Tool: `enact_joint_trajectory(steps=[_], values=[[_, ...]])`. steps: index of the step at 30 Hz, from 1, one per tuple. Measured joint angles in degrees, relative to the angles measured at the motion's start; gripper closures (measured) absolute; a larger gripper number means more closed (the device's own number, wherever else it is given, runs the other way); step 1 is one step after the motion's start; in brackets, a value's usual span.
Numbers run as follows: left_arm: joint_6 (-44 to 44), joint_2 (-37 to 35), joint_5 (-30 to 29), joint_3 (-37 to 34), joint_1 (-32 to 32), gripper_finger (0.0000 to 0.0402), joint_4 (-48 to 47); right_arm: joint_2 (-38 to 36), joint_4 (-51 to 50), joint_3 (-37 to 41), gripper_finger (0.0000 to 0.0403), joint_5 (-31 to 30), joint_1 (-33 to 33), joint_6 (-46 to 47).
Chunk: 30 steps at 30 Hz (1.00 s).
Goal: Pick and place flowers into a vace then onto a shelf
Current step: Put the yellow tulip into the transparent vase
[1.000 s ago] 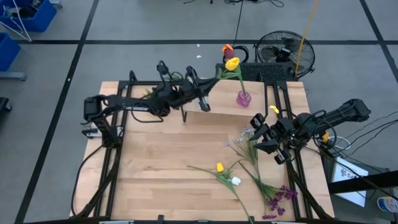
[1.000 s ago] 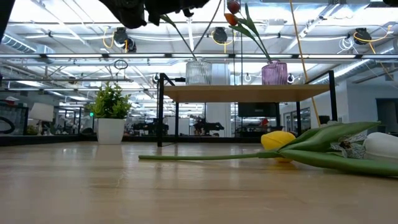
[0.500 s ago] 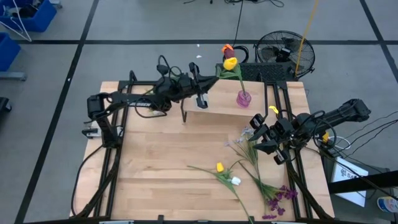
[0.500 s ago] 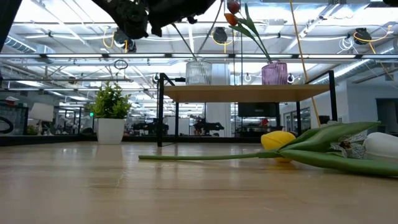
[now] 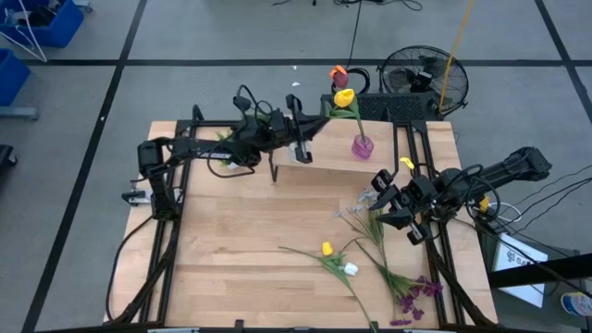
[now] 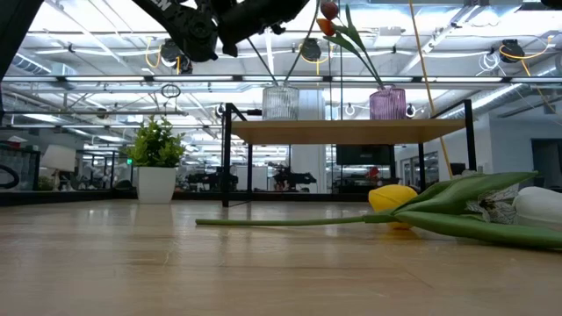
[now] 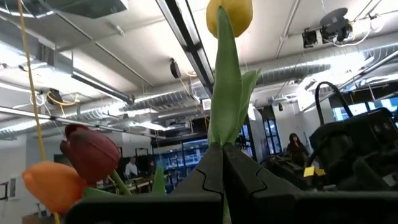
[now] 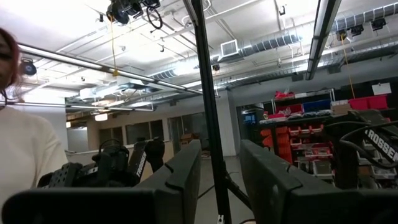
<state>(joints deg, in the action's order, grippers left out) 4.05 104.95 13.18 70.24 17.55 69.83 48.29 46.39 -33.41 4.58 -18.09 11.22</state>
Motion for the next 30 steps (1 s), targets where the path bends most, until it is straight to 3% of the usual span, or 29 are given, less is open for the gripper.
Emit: enact_joint_trajectory(steps=[6,12,19,30], values=[[-5.1,0.0,-1.7,0.0,0.0,0.0395,-7.2,0.0,0.0,0.0,0.0298,0.0,0.0,0.0],[-2.2,0.0,-3.2,0.0,-0.2,0.0398,-9.7,0.0,0.0,0.0,0.0298,0.2,0.0,0.0],[-11.7,0.0,-6.6,0.0,-0.2,0.035,-9.7,0.0,-0.1,0.8,0.0298,0.2,0.0,0.0],[-12.8,-2.2,-9.2,-0.1,-0.3,0.0317,-9.9,0.0,0.0,0.8,0.0298,-1.6,0.0,0.0]])
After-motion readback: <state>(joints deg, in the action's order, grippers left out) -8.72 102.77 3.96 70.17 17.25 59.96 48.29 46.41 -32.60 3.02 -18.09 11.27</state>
